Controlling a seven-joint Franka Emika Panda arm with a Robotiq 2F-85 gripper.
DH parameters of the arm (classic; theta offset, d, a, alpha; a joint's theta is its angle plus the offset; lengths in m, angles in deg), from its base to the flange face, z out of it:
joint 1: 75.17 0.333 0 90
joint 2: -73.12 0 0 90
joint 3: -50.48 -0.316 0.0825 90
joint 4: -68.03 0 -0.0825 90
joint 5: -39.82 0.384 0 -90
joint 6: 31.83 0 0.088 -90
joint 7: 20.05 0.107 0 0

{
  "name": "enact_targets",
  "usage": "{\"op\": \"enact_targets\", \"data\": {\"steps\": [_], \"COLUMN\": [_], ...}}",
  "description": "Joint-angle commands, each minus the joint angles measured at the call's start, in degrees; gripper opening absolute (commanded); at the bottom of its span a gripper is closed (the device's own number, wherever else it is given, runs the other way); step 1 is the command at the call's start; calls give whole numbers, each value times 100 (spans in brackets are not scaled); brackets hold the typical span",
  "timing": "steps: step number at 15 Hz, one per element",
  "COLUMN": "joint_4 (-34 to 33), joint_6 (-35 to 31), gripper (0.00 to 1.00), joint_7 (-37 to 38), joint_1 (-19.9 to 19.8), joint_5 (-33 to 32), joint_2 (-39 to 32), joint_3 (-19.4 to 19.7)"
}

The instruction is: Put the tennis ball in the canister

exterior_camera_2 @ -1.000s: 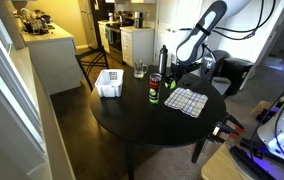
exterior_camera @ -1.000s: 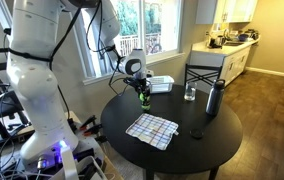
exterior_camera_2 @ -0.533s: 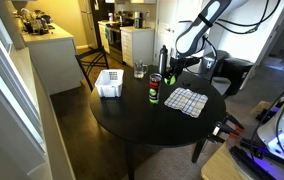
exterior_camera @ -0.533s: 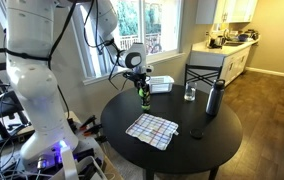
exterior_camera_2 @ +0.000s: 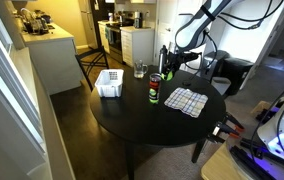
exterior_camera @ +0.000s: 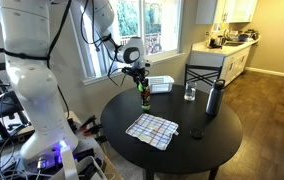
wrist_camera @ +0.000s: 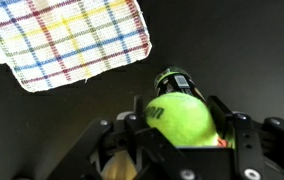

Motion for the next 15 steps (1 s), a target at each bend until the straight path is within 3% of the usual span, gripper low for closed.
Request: {"op": "enact_targets", "data": {"steps": [1, 10, 15], "joint_4": [260, 444, 493], "joint_6": [-111, -1003, -1535], "gripper": [39, 39, 39], "joint_7": [-139, -248, -699], "joint_1": [-67, -127, -378], "joint_5": [199, 396, 848], "joint_2": [359, 370, 196], "joint_3": [-152, -249, -494]}}
